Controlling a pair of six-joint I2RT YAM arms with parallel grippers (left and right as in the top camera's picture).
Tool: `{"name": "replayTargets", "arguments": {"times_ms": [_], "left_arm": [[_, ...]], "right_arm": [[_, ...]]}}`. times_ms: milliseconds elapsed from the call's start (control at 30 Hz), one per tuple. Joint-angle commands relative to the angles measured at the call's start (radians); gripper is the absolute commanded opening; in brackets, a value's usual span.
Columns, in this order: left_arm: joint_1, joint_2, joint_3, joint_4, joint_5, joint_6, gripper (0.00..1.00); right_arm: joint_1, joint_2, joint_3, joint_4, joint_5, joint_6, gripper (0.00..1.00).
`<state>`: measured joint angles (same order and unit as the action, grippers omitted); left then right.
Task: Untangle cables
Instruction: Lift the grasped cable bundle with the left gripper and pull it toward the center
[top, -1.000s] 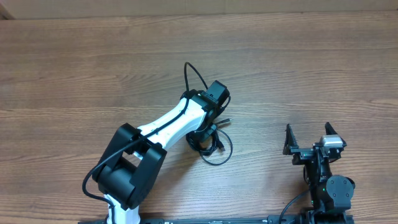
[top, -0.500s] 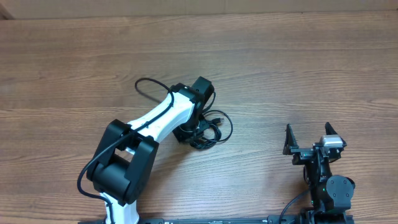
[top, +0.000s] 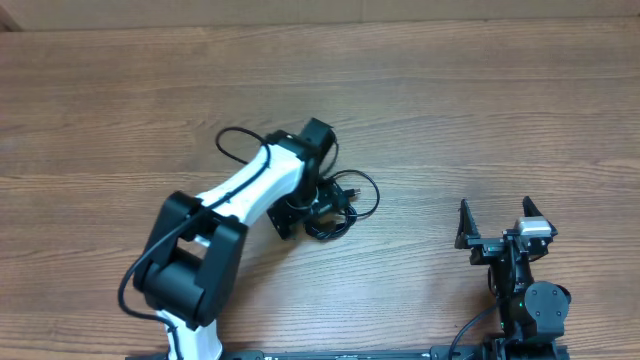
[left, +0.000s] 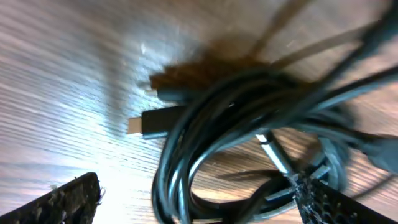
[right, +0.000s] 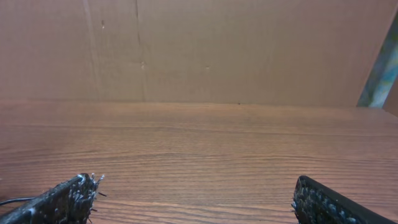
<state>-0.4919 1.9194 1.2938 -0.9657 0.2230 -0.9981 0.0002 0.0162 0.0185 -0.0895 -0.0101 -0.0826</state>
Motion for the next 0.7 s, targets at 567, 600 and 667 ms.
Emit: {"name": "replayTargets", "arguments": {"times_ms": [567, 600, 667], "left_arm": [[-0.082, -0.503, -0.154, -0.162, -0.503, 0.013, 0.96], [-0.099, -0.526, -0.197, -0.130, -0.495, -0.004, 0.97], [-0.127, -0.563, -0.274, -0.058, -0.451, -0.016, 1.00]], "right_arm": [[-0.001, -0.001, -0.010, 0.005, 0.009, -0.005, 1.00], [-0.001, -0.001, -0.010, 0.006, 0.009, -0.005, 1.00], [-0.001, -0.001, -0.010, 0.006, 0.009, -0.005, 1.00]]}}
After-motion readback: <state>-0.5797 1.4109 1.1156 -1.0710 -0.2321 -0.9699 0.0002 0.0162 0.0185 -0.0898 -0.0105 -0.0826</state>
